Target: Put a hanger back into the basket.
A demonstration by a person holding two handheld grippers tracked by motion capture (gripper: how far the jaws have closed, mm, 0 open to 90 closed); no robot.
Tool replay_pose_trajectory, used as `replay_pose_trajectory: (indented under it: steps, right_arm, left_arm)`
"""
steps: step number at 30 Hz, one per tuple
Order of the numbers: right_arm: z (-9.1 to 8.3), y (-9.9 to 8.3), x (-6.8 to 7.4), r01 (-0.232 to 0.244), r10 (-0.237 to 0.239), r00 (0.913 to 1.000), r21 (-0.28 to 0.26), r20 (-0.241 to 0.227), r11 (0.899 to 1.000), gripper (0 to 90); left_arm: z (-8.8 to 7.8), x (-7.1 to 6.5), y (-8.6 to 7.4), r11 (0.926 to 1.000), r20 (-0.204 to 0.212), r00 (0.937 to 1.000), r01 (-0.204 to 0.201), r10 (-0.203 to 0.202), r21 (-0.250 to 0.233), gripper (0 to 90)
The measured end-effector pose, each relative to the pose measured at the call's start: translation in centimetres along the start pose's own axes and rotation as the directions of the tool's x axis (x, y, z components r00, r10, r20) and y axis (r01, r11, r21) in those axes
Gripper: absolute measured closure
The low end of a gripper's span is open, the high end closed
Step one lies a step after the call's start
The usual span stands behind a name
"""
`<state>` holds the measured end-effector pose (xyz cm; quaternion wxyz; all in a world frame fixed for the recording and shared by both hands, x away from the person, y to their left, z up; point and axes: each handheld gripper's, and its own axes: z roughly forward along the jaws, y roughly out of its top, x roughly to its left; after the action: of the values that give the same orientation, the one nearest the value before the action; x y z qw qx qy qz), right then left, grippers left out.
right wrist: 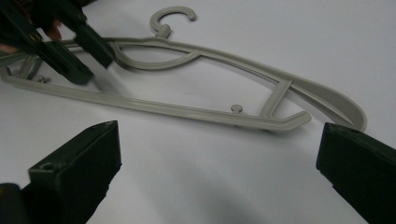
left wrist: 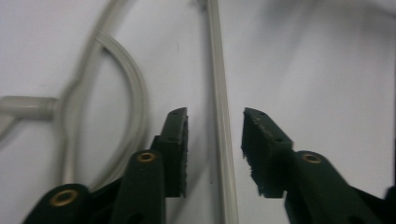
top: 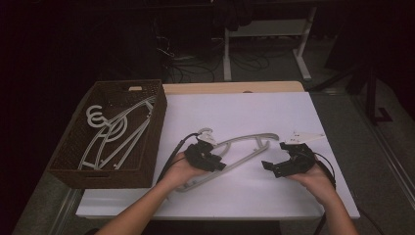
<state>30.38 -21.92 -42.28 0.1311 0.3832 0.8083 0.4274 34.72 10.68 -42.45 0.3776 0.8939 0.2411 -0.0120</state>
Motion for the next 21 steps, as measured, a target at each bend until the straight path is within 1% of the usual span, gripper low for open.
replay_pose_trajectory:
  steps: [2, 3, 5, 6, 8, 11, 14, 15, 16, 17, 18, 19, 21]
  right_arm:
    - [-0.1, 0.1, 0.0, -0.003, 0.003, 1.0000, 0.002, 0.003, 1.000, 0.0]
    - [-0.1, 0.1, 0.0, 0.003, -0.003, 1.0000, 0.012, 0.003, 1.000, 0.0]
    - [-0.2, 0.3, 0.2, 0.011, -0.011, 0.9999, 0.023, 0.009, 1.000, 0.0]
    - [-0.3, 0.4, 0.2, 0.010, -0.011, 0.9998, 0.021, 0.015, 1.000, 2.5]
    - [-0.4, 0.6, 0.3, 0.006, -0.007, 0.9992, 0.013, 0.038, 1.000, 8.4]
    - [-0.4, 1.0, 0.1, -0.020, 0.019, 0.9985, 0.003, 0.052, 1.000, 20.8]
    - [0.1, 1.4, -0.3, -0.037, 0.037, 0.9980, 0.002, 0.051, 0.999, 38.7]
    - [0.3, 1.6, -0.5, -0.040, 0.040, 0.9979, 0.002, 0.051, 0.999, 45.7]
    - [0.6, 1.8, -0.6, -0.041, 0.040, 0.9976, 0.011, 0.057, 0.999, 50.6]
    - [0.9, 1.9, -0.8, -0.045, 0.043, 0.9971, 0.019, 0.063, 0.999, 55.8]
    - [0.9, 1.9, -0.8, -0.045, 0.043, 0.9971, 0.019, 0.063, 0.999, 55.8]
    - [1.4, 2.1, -1.0, -0.044, 0.041, 0.9967, 0.033, 0.070, 0.998, 61.2]
    - [2.1, 2.3, -1.5, -0.048, 0.044, 0.9957, 0.047, 0.082, 0.998, 73.0]
  left_arm:
    - [-1.2, 0.1, -0.4, 0.9992, -0.015, 0.9998, -0.010, 0.009, -0.040, 51.3]
    - [-1.6, 0.2, -0.6, 0.9984, -0.022, 0.9997, -0.013, 0.012, -0.054, 48.2]
    - [-2.5, 0.3, -1.2, 0.9954, -0.036, 0.9992, -0.020, 0.017, -0.094, 41.9]
    - [-3.0, 0.4, -1.6, 0.9939, -0.038, 0.9992, -0.014, 0.010, -0.109, 38.8]
    - [-3.6, 0.6, -2.1, 0.9928, -0.035, 0.9994, -0.001, -0.003, -0.120, 34.5]
    - [-4.2, 0.8, -2.9, 0.9901, -0.052, 0.9983, 0.018, -0.026, -0.139, 27.2]
    - [-4.4, 1.2, -3.4, 0.9852, -0.060, 0.9961, 0.054, -0.064, -0.163, 18.1]
    - [-4.5, 1.3, -3.4, 0.9842, -0.062, 0.9956, 0.059, -0.070, -0.167, 16.5]
    - [-4.5, 1.4, -3.4, 0.9831, -0.070, 0.9947, 0.063, -0.076, -0.172, 14.9]
    - [-4.5, 1.4, -3.4, 0.9831, -0.070, 0.9947, 0.063, -0.076, -0.172, 14.2]
    - [-4.6, 1.5, -3.4, 0.9816, -0.072, 0.9941, 0.068, -0.082, -0.179, 14.2]
    - [-4.6, 1.5, -3.4, 0.9812, -0.067, 0.9943, 0.069, -0.082, -0.180, 14.1]
    - [-4.6, 1.6, -3.4, 0.9823, -0.075, 0.9939, 0.068, -0.082, -0.175, 13.3]
